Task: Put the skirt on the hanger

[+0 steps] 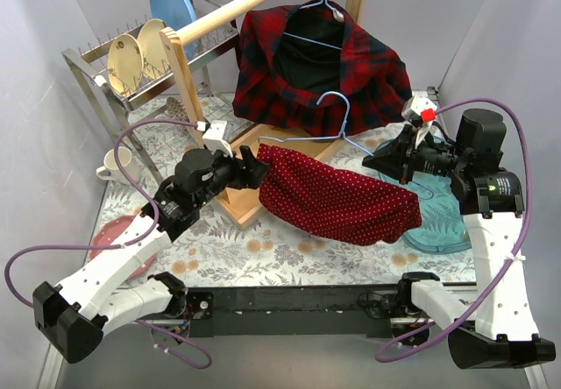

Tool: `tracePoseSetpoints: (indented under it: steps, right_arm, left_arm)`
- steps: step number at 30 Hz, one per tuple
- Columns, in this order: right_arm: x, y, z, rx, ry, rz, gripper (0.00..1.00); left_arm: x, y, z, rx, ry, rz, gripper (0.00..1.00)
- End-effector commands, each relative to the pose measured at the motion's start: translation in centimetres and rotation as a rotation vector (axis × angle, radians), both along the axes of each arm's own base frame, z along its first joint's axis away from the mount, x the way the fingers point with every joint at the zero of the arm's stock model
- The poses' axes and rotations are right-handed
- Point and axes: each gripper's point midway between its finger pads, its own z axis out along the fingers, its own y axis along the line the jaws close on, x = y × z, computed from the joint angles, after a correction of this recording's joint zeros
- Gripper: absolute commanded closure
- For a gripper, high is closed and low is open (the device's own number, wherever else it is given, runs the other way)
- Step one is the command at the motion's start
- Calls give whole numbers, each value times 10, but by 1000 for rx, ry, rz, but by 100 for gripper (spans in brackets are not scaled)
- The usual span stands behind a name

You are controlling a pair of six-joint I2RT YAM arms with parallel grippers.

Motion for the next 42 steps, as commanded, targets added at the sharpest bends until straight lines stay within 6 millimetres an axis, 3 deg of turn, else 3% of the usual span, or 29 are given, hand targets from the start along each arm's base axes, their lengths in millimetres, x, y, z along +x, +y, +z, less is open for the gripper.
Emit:
tracePoseSetpoints:
  steps: [1,5,8,9,12,16,18,20,22,23,27,29,30,32,34,35,42]
  right_arm:
    - [-1,0,25,11,-111,9,99]
    - [3,0,33,7,-129,6,99]
    - [9,1,41,9,-137,7,99]
    - [13,1,49,11,-146,8,99]
    - [23,3,56,18,-142,9,99]
    - [36,12,86,43,-186,29,99]
    - [51,19,88,50,-159,37,99]
    - [60,27,104,54,-201,31,99]
    - [83,34,106,44,-194,-19,99]
    - [94,37,116,52,-216,-29,99]
    - [118,48,140,82,-240,-54,99]
    - [135,59,139,84,-225,-59,99]
    - [135,64,150,96,-262,-58,99]
    - [154,73,144,95,-247,-69,99]
    - [160,82,152,113,-263,-59,99]
    - [172,89,143,111,-241,-54,99]
    - [196,110,152,159,-270,-32,99]
  left_arm:
    - [-3,16,24,-9,-37,50,26]
    - [-18,28,53,-18,-101,41,19]
    - [-40,28,62,8,-146,-59,9]
    - [-49,26,60,28,-154,-112,2]
    - [-66,34,52,69,-155,-152,2]
    - [-80,53,43,112,-203,-136,2]
    - [-88,66,53,82,-270,-102,2]
    - [-97,75,51,61,-314,-88,2]
    - [-93,88,49,57,-335,-14,2]
    - [-96,93,45,49,-348,-1,2]
    - [-99,105,35,34,-364,52,2]
    - [-101,110,36,15,-386,71,2]
    - [-101,111,34,10,-391,75,2]
    - [-105,113,37,-11,-415,75,2]
    - [-107,114,37,-16,-421,76,2]
    - [-108,114,37,-20,-425,75,2]
    - [-104,110,31,-3,-402,62,2]
